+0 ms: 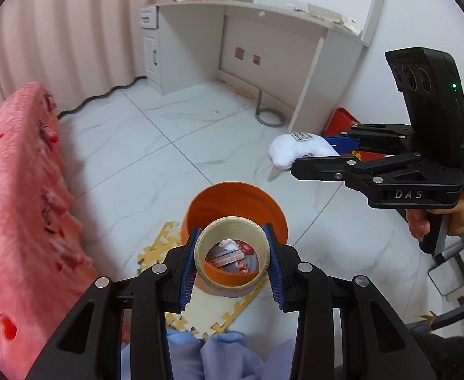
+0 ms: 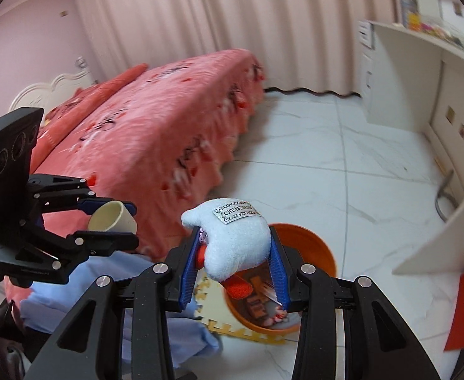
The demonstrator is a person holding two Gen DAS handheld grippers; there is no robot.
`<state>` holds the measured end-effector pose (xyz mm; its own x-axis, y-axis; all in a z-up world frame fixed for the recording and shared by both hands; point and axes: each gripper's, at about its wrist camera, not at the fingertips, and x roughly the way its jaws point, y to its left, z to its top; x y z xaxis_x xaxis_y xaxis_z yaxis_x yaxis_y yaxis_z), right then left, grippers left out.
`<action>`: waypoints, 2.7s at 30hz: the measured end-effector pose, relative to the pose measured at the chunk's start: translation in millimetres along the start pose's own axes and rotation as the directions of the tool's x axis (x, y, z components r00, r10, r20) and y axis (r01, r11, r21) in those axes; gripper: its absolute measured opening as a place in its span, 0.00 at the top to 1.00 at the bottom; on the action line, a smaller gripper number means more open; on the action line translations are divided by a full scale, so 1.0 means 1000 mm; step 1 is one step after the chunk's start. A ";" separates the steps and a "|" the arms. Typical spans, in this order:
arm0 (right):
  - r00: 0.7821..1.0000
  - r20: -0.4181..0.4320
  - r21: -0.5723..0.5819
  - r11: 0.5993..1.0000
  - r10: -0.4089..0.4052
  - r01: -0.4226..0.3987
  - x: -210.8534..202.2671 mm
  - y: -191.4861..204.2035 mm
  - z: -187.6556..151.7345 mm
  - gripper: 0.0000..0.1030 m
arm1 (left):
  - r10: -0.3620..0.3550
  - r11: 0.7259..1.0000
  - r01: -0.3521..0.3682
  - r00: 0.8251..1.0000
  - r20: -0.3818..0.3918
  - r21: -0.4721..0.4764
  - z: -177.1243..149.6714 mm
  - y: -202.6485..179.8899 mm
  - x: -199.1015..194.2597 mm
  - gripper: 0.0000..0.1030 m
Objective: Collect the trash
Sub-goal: 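Carry the tape roll and plush toy in both tools over the bucket, then open both tools to drop the tape roll and plush toy into the bucket, then move both open tools back over the purple cup and red cup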
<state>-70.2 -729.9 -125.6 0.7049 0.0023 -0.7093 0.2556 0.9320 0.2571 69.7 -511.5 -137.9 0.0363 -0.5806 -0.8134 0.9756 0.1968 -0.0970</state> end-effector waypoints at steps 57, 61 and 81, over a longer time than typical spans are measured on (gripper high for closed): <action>0.999 -0.049 0.044 0.999 0.022 -0.020 0.052 0.020 0.008 0.43 | 0.076 0.994 -0.080 0.996 -0.053 -0.075 -0.007 0.017 -0.004 0.42; 0.996 -0.047 -0.010 0.997 0.071 -0.072 0.046 0.059 0.014 0.43 | 0.119 0.987 -0.121 0.993 -0.027 -0.107 -0.023 0.024 -0.036 0.36; 0.917 -0.152 -0.369 0.839 0.369 -0.399 0.063 0.337 0.038 0.37 | 0.429 0.814 -0.395 0.903 -0.019 -0.426 -0.183 0.080 -0.218 0.25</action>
<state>85.5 -429.5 -58.7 0.6401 0.4015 -0.6550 -0.3115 0.9150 0.2565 100.3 -224.4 -73.2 0.4469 -0.4248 -0.7873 0.6874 0.7263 -0.0017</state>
